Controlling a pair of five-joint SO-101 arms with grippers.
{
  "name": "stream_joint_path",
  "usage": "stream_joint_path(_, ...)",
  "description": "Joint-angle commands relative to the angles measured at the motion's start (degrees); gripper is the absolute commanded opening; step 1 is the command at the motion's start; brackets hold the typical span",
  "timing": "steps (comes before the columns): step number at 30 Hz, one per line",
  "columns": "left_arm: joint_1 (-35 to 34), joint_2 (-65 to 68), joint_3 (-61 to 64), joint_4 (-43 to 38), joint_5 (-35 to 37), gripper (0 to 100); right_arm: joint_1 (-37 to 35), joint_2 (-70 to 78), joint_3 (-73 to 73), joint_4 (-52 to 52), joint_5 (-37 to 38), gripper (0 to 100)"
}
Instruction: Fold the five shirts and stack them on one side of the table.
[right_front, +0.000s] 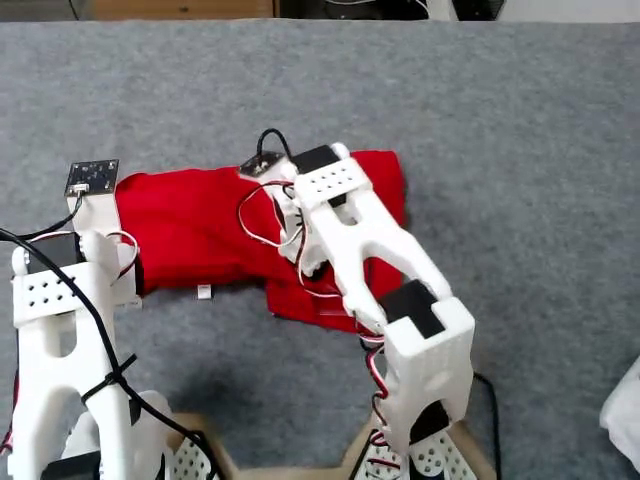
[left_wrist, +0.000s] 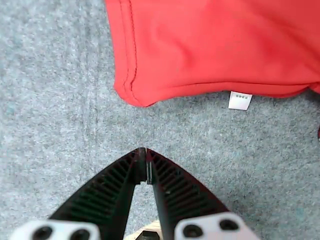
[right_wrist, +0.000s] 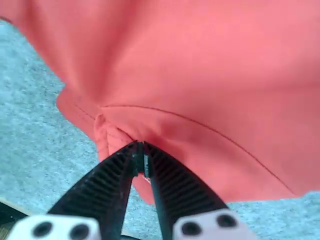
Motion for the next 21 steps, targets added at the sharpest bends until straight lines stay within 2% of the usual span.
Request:
stream_joint_path(1,-0.53,-0.13,-0.53,0.44,-0.35,2,0.57,0.04,-0.31,1.58,0.18,0.6)
stream_joint_path(8,-0.44,-0.13,-0.53,0.26,-0.26,2,-0.92,-3.3,-0.66,7.38,0.18,0.6)
stream_joint_path(21,-0.53,-0.13,-0.62,0.44,-0.26,2,-8.13,-3.65,4.7,4.04,-1.49,0.6)
